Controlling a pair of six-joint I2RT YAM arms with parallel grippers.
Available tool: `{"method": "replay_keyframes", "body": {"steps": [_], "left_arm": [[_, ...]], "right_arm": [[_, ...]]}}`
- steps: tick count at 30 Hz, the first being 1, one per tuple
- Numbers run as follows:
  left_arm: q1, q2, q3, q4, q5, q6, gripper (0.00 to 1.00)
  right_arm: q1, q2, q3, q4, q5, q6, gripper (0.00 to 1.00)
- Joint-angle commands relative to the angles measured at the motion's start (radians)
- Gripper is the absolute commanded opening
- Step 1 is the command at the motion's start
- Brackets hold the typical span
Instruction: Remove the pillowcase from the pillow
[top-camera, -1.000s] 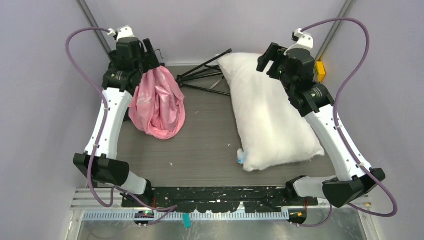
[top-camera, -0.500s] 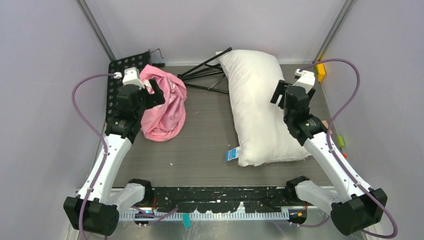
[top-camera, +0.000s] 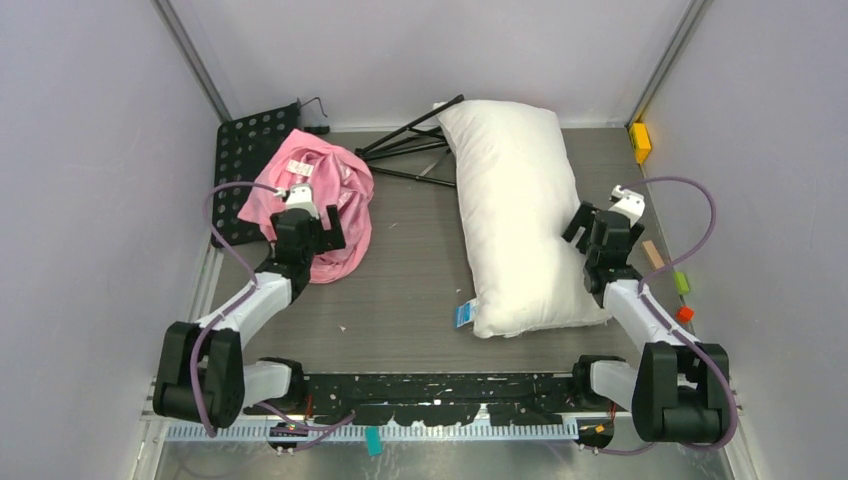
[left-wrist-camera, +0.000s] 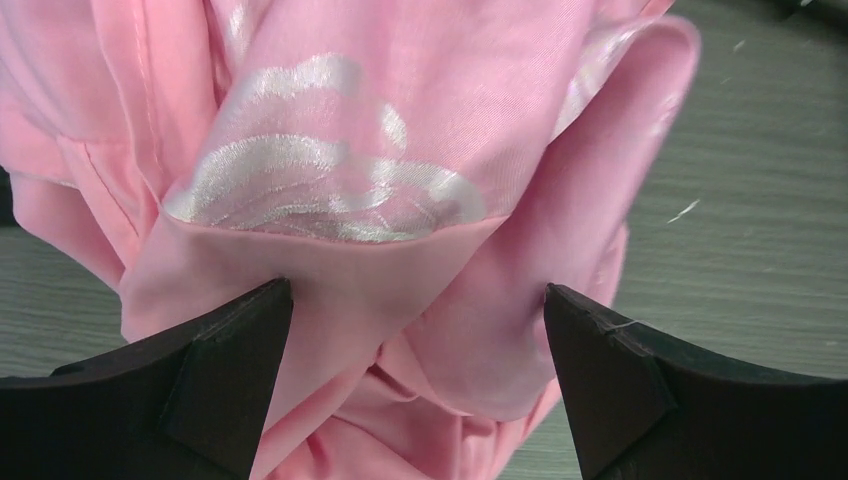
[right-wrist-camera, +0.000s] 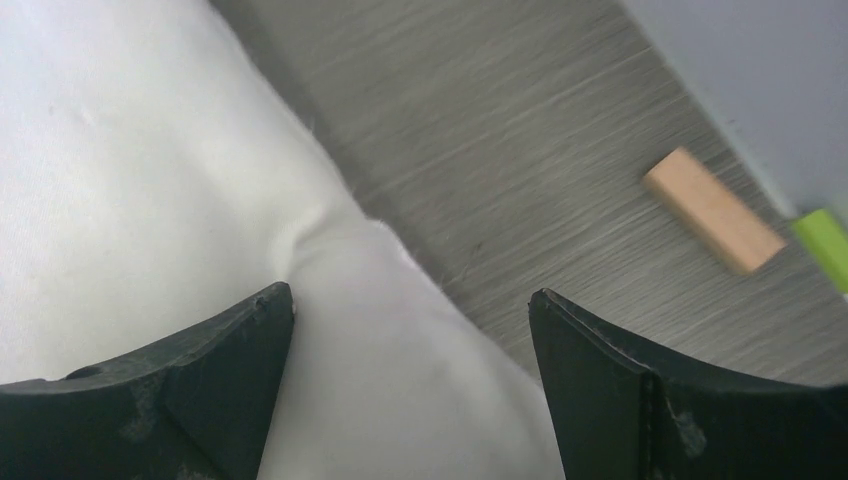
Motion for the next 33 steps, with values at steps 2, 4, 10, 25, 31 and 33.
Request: {"method": "replay_keyframes", "body": {"steps": [2,4,10,25,31,33], "left_arm": [[0.004,0.056,-0.064,0.246,-0.109,0.157,1.00],[0.016,0.069,-0.103,0.311,-0.108,0.189,1.00],[0.034,0.161,-0.138,0.453,-0.116,0.216,1.00],[0.067,0.331,-0.180,0.715,-0.128,0.243,0.99],[0.098,0.365,-0.211,0.786,0.015,0.256,0.97],[0.098,0.359,-0.211,0.783,0.015,0.256,0.92]], "right_arm": [[0.018,0.028,-0.100,0.371,-0.133,-0.095,0.91],[0.020,0.085,-0.139,0.478,-0.117,-0.093,0.91],[0.020,0.264,-0.204,0.708,-0.102,-0.110,0.90],[0.032,0.432,-0.208,0.869,-0.096,-0.124,0.93],[0.034,0.431,-0.206,0.865,-0.098,-0.126,0.93],[0.034,0.431,-0.207,0.865,-0.098,-0.125,0.93]]}}
